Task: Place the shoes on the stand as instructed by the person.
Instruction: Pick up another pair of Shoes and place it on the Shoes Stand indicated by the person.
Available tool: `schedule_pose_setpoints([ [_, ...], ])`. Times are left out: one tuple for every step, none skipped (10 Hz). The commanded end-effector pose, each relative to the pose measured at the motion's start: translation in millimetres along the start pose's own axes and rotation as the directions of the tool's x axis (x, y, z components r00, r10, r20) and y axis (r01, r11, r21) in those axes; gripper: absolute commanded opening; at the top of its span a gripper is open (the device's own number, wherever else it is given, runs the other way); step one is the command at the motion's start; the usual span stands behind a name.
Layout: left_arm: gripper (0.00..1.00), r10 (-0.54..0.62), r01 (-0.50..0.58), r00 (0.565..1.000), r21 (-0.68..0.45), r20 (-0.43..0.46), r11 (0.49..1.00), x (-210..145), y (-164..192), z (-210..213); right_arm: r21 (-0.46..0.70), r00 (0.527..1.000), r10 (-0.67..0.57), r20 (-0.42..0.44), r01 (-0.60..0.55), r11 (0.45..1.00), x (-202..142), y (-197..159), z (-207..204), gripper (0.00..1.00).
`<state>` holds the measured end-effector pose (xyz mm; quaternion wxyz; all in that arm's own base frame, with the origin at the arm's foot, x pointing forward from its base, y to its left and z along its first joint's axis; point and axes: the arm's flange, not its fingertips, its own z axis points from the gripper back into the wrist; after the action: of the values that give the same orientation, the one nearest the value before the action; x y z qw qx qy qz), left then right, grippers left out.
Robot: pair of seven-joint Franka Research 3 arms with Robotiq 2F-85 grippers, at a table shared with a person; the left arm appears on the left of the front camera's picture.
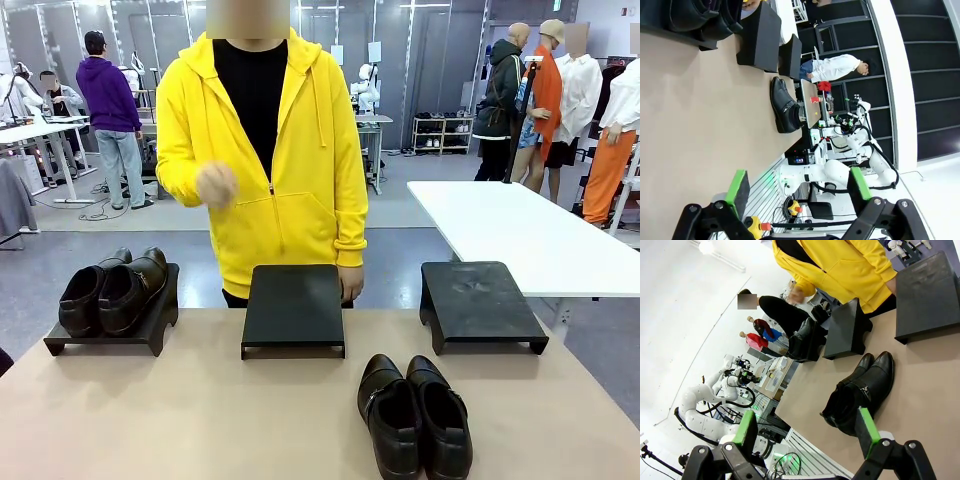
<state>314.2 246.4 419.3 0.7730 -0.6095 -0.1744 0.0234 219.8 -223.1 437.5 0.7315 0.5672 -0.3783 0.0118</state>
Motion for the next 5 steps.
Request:
schedule_pose_setpoints([
  [1.00,-0.013,0.013,1.000,0.007,-0.001,1.000,-4.2,-1.9,-0.6,0.010,1.000,0.013,0.009,-0.013,1.000,1.0,1.8,1.6,1.00],
  [1.00,-0.013,0.013,1.000,0.007,-0.001,1.000,-4.2,-1.9,-0.6,0.010,1.000,0.013,0.009,-0.013,1.000,1.0,1.8,1.6,1.00],
  [1.00,-0.013,0.013,1.000,0.007,-0.001,1.000,-4.2,-1.9,-0.6,0.010,1.000,0.013,0.009,-0.013,1.000,1.0,1.8,1.6,1.00],
  [1.00,-0.013,0.013,1.000,0.007,-0.001,1.000,-4.2,-1.9,-0.6,0.010,1.000,0.013,0.009,-0.013,1.000,1.0,1.8,1.6,1.00],
  [1.00,-0.013,0.013,1.000,0.007,-0.001,1.000,-4.2,-1.9,-0.6,0.000,1.000,0.000,0.000,0.000,1.000,0.0,0.0,0.0,1.00],
])
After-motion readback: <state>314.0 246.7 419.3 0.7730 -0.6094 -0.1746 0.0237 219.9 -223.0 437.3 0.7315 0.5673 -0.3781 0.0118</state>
